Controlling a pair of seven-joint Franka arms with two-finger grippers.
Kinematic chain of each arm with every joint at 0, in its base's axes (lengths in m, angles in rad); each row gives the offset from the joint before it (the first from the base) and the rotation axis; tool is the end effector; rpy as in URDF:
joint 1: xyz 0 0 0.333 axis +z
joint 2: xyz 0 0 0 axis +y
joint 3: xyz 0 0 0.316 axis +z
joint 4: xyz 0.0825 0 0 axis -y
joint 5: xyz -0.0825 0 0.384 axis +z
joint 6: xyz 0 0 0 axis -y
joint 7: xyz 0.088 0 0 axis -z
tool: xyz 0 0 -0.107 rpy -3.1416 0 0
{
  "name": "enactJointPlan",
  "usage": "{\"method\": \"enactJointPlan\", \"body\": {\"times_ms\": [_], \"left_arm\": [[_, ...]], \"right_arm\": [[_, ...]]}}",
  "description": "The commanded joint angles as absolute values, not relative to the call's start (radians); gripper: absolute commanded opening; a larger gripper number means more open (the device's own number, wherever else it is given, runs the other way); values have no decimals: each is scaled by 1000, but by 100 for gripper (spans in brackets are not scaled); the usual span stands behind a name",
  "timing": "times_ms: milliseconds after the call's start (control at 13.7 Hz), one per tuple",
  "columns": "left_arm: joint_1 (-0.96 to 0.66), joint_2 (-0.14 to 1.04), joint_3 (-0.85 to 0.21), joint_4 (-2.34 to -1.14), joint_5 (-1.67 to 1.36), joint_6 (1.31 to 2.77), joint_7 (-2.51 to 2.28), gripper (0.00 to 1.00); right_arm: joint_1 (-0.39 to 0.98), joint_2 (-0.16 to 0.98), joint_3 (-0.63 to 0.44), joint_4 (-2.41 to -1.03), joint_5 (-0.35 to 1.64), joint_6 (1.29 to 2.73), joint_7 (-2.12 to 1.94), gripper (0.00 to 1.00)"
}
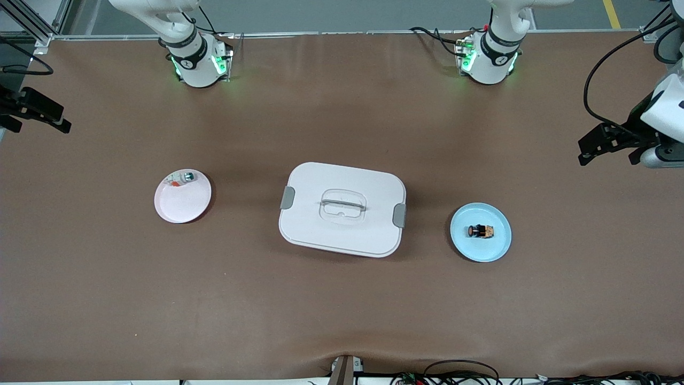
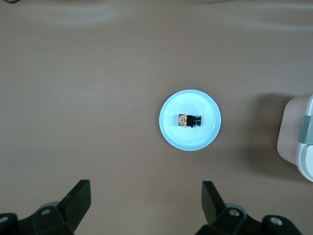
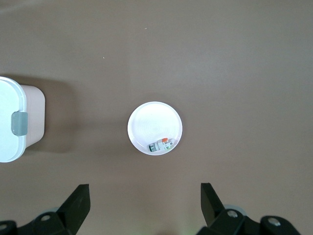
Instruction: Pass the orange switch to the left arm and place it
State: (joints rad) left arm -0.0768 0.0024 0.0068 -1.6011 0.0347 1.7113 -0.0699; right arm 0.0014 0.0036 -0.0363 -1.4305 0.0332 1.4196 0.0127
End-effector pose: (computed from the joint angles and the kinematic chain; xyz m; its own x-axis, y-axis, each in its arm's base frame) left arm 0.5676 -0.0365 0.6218 0.9940 -0.0046 0.1097 -0.0016 -0.9996 -0.0271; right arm 0.5391 -0.0148 0.6746 0.9990 -0.0426 -0.0148 -0.0430 -0.9985 -0.0326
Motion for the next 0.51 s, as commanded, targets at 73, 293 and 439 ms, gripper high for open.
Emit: {"method": "enactJointPlan", "body": {"times_ms": [73,293,439], "left_arm": [[-89,-3,23,-1568,17,1683,-60,100],[-89,-3,23,-1568,17,1667,-52,100],[-89,-5,23,-1568,18,1660,-49,100]], "right_arm": [[-21,-8,-23,-1430,49,1416,23,100],[-21,-8,-23,-1430,49,1417,23,100],[-21,-8,-23,-1430,49,1419,23,100]]}}
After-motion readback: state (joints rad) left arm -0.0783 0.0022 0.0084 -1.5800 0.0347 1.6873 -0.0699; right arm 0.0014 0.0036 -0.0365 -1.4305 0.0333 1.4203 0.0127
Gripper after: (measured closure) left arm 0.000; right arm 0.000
